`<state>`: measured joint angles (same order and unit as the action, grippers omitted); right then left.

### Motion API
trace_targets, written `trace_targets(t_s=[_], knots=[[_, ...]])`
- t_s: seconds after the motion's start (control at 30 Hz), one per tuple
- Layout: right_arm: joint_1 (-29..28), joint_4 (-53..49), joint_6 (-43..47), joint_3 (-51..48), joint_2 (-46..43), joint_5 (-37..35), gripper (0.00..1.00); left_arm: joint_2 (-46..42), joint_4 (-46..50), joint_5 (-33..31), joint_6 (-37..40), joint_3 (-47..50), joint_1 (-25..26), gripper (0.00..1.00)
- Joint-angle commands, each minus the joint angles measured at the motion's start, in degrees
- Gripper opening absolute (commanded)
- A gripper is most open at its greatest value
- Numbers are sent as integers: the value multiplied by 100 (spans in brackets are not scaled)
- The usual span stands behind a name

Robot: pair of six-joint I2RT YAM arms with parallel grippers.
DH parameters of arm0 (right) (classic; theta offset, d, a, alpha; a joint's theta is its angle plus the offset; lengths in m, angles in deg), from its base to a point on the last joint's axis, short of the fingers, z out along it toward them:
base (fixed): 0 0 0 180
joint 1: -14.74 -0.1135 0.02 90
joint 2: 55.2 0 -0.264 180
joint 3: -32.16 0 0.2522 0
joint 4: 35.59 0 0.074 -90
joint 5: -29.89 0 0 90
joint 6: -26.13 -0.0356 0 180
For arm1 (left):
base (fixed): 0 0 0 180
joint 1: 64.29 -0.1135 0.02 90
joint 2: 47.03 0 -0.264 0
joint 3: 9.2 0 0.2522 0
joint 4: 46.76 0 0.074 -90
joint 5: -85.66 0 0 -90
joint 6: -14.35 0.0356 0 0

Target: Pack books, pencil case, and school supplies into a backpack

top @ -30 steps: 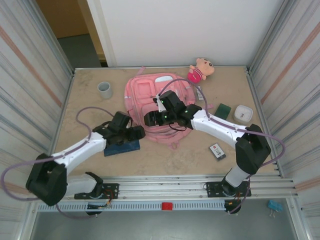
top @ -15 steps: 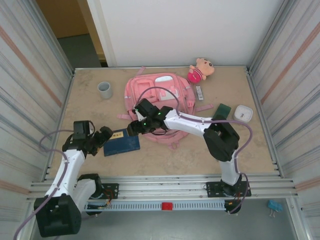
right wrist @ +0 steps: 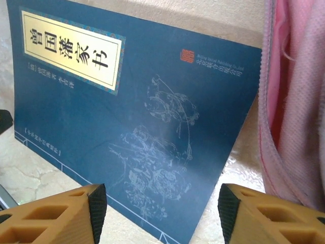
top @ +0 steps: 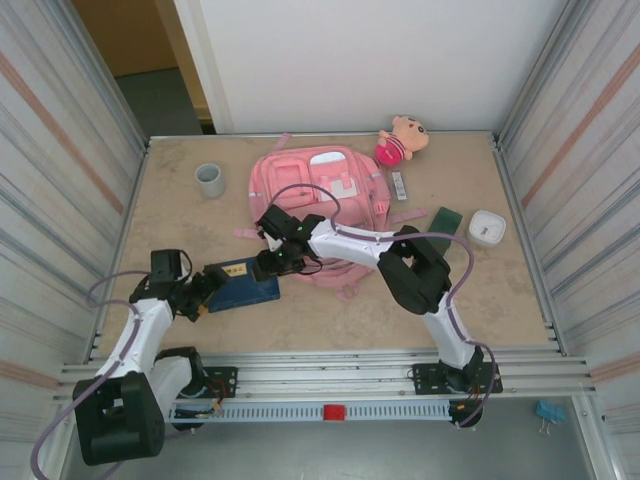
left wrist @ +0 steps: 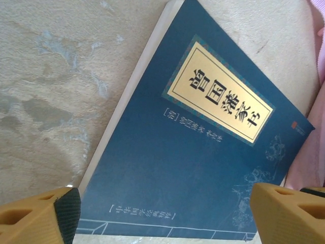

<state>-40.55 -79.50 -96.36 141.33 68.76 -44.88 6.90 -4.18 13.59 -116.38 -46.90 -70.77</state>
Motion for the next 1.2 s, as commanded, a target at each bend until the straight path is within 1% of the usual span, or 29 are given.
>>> trace_targets(t_s=[0.0, 0.1, 0.17, 0.23, 0.3, 0.37, 0.47, 0.5, 0.57, 0.63, 0.7, 0.77, 0.87, 0.97, 1.07, 1.17], knots=[[-69, -377, 22, 156, 372, 51, 59, 181, -266, 11, 74, 100, -37, 88], [-70, -449, 11, 128, 451, 199, 54, 337, -415, 175, 0, 119, -38, 88], [-70, -414, -55, 14, 378, 507, 52, 328, -456, 215, -23, 103, -40, 88], [-108, -399, -116, -117, 230, 838, 51, 279, -509, 93, 8, 47, -37, 88], [-198, -460, -160, -254, 56, 994, 51, 334, -704, -84, 38, -17, -40, 88], [-294, -534, -170, -313, -77, 1138, 51, 576, -974, -94, 62, -119, -42, 88], [-395, -607, -152, -317, -219, 1337, 51, 1251, -1330, -17, 137, -374, -38, 88], [-404, -606, -149, -326, -281, 1360, 51, 1454, -1398, -3, 177, -471, -37, 88], [-358, -703, -99, -267, -445, 1324, 56, 1776, -1388, 19, 284, -791, -37, 89], [-279, -818, -13, -197, -639, 1180, 61, 1792, -1186, -37, 353, -1060, -33, 91], [-160, -903, 109, -98, -772, 985, 63, 1531, -899, -99, 317, -1193, -38, 91], [-18, -848, 290, 19, -795, 642, 64, 1007, -574, -114, 168, -1177, -42, 91], [150, -696, 662, 401, -474, 474, 64, 127, -126, -107, -120, -987, -29, 91], [200, -475, 1103, 833, -60, 285, 64, -576, 202, -58, -403, -692, -18, 90], [266, -408, 1390, 1401, 419, 309, 64, -898, 304, 56, -591, -365, -14, 90], [330, -324, 1507, 1754, 863, 532, 64, -921, 181, 257, -843, -44, 0, 89]])
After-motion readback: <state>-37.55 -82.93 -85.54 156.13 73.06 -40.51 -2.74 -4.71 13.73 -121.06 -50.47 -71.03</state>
